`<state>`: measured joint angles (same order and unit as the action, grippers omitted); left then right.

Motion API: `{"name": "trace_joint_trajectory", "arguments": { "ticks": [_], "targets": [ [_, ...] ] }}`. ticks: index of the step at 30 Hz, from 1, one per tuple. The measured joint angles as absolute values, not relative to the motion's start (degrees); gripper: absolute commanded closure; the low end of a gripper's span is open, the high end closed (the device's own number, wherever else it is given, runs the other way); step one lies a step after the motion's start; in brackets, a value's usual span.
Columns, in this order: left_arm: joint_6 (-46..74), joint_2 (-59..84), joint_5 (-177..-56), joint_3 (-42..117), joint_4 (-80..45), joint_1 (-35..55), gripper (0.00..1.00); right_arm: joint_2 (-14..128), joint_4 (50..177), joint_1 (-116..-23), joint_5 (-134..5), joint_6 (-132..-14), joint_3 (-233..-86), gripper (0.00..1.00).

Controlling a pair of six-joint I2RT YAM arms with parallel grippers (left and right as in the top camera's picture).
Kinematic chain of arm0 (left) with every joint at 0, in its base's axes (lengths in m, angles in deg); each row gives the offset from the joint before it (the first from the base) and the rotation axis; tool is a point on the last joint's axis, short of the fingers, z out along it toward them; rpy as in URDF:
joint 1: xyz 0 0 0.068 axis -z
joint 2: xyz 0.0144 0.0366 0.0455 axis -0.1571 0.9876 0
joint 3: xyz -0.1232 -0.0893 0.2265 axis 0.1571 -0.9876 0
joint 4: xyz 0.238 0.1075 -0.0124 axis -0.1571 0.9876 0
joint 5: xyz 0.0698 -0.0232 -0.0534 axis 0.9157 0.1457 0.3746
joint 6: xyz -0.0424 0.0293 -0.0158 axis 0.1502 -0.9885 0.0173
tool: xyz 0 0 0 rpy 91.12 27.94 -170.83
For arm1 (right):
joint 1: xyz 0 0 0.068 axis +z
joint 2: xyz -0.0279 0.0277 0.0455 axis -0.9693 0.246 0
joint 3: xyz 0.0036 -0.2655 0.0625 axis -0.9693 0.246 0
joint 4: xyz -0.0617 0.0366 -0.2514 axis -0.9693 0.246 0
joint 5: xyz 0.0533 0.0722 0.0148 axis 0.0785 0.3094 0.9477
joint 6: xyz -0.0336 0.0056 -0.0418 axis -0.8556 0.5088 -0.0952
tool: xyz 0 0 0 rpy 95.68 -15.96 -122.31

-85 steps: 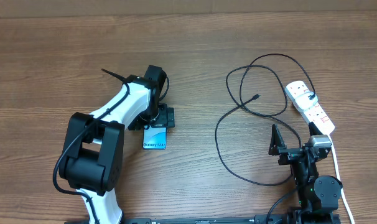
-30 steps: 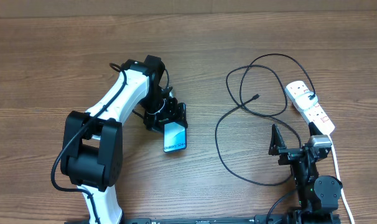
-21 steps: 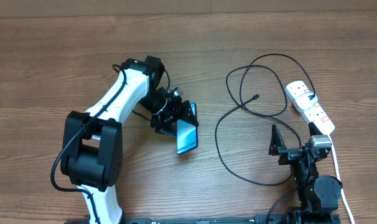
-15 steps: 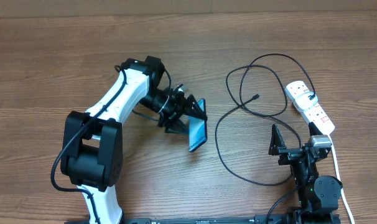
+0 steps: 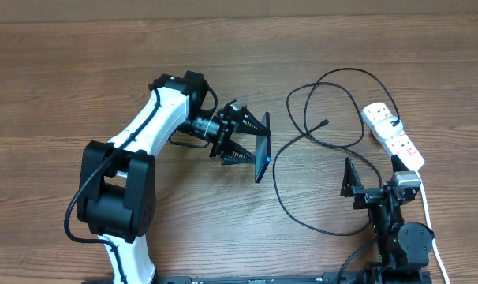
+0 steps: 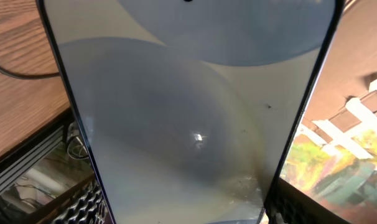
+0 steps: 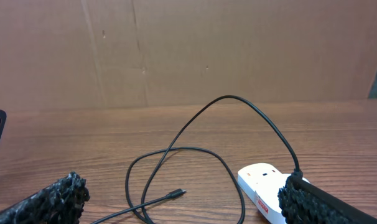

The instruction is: Plug charger to phone and switch on socket

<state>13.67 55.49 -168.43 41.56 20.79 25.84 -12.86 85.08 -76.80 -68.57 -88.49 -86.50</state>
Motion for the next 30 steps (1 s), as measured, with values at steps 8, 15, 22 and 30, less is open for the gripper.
{"name": "trace_joint_trajectory", "arguments": {
  "ticks": [8,15,22,30],
  "targets": [
    [13.9,55.5,-169.5,41.6,20.6,25.8,0.49,-12.9,85.1,-76.8,-68.6,-88.5,-86.5,0.0],
    [13.9,55.5,-169.5,41.6,20.6,25.8,0.5,-12.9,85.1,-76.8,-68.6,-88.5,-86.5,0.0],
    [13.9,55.5,-169.5,41.6,20.4,25.8,0.5,-12.9,85.1,-76.8,-68.6,-88.5,-86.5,0.0],
    [14.0,55.5,-169.4,41.6,17.3,25.8,0.52,-12.9,85.1,-76.8,-68.6,-88.5,-86.5,0.0]
  ]
}}
